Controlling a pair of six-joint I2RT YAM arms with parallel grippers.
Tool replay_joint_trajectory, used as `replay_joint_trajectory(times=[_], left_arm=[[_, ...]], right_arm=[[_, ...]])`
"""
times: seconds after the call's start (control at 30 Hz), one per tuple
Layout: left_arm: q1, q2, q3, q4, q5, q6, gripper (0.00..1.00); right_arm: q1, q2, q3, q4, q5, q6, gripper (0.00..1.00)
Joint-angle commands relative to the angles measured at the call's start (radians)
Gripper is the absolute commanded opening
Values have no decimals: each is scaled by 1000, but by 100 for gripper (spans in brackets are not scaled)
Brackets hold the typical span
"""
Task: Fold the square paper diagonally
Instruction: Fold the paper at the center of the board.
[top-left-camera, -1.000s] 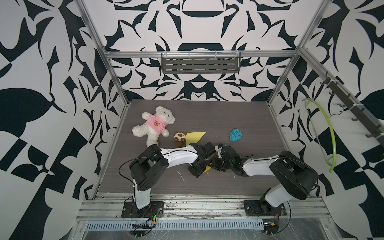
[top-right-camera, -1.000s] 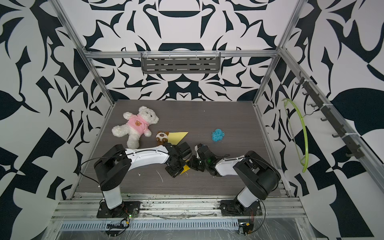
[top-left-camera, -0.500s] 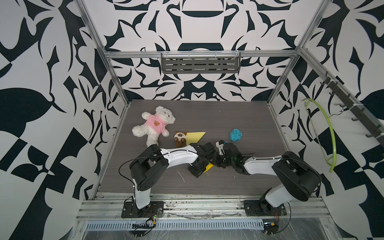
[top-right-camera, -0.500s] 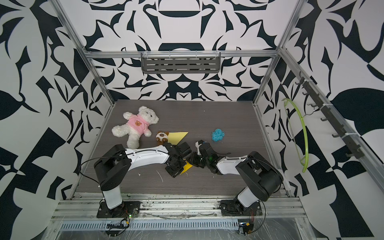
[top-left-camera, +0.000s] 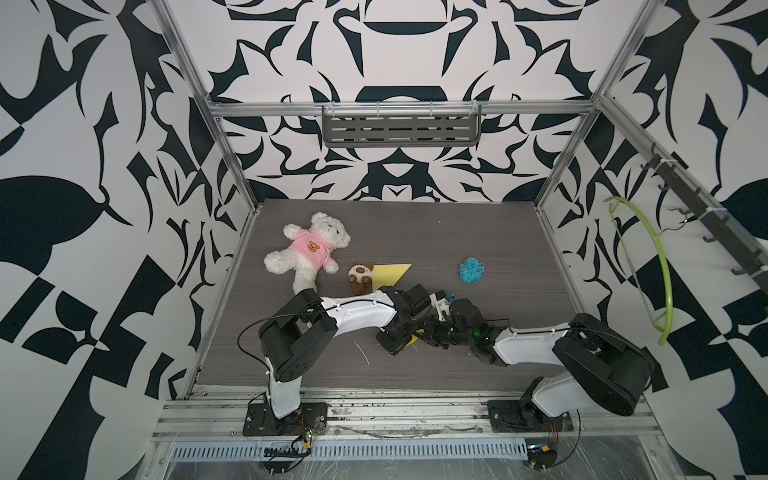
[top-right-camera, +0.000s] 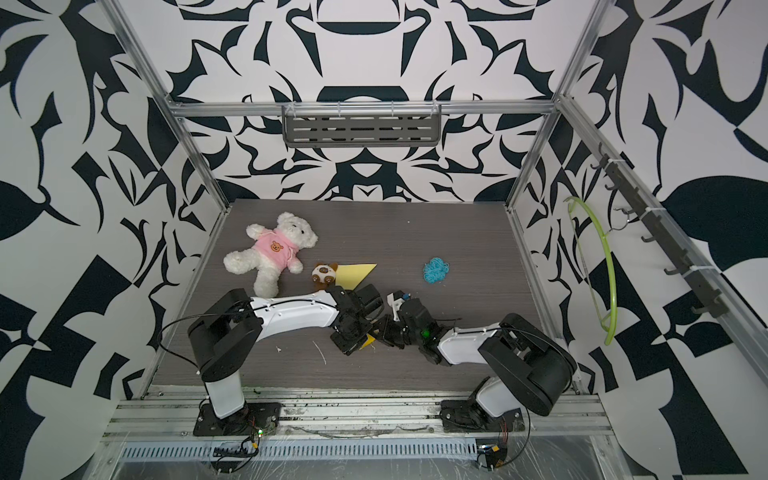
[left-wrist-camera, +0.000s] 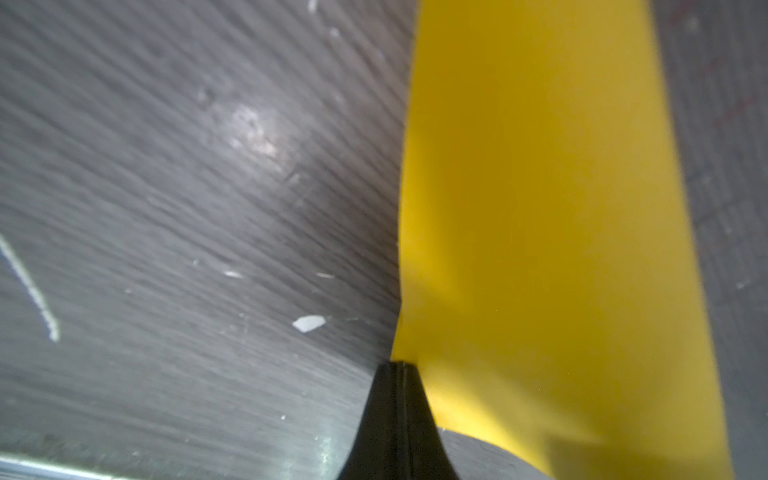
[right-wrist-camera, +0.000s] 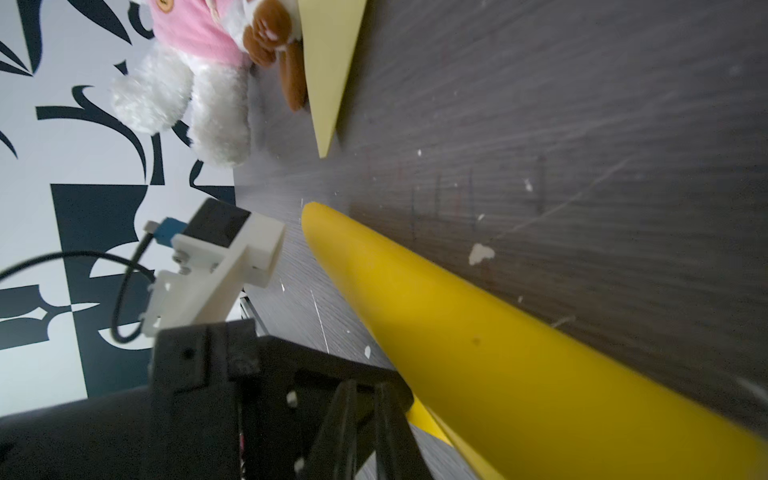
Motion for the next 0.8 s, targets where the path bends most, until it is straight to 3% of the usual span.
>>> replay_joint_trajectory(times=[0.0, 0.27, 0.77], left_arm=[[-4, 46, -32, -22, -17, 4, 0], [-4, 44, -35, -19, -15, 2, 0], [-4, 45, -40, -16, -13, 2, 0]], right_arm=[[14, 8, -7, 85, 12, 26, 15], [12, 44, 39, -20, 79, -28, 13], [-56, 154, 43, 79, 91, 20, 10]])
